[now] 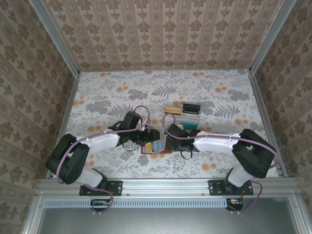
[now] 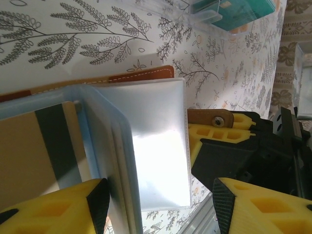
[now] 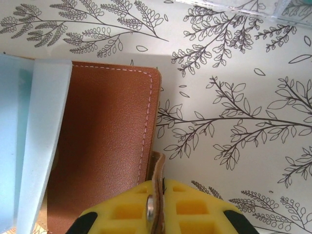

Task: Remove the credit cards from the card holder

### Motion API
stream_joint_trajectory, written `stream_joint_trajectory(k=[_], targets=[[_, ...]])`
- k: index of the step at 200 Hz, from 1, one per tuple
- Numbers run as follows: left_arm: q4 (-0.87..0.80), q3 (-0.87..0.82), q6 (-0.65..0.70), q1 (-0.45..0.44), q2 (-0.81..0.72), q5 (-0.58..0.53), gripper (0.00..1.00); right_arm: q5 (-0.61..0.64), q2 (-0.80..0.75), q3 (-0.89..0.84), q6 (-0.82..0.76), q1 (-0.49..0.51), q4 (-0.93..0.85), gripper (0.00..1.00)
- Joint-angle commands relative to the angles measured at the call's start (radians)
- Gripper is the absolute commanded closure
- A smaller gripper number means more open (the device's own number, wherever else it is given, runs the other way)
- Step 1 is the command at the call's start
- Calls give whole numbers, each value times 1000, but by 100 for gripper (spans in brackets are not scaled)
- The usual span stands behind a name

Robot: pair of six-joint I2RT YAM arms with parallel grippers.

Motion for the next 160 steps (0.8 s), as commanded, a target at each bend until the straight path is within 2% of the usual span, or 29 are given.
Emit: stream_joint_trajectory(k=[1, 34, 96, 113, 160], targets=[[-3, 47, 36, -17, 16, 28, 39, -19, -42, -38, 35, -17, 26, 91], [-50, 49, 43, -13, 16, 2, 41, -21, -72, -51, 42, -29, 32, 90], [-243, 50, 93, 11, -76, -215, 48, -26, -68, -49, 39, -28, 31, 90], [-287, 52, 104, 13, -114, -266, 48, -31, -63, -48, 37, -28, 37, 99], [-249, 46, 104, 12, -90, -205, 48, -39, -40, -39, 34, -29, 42, 99]])
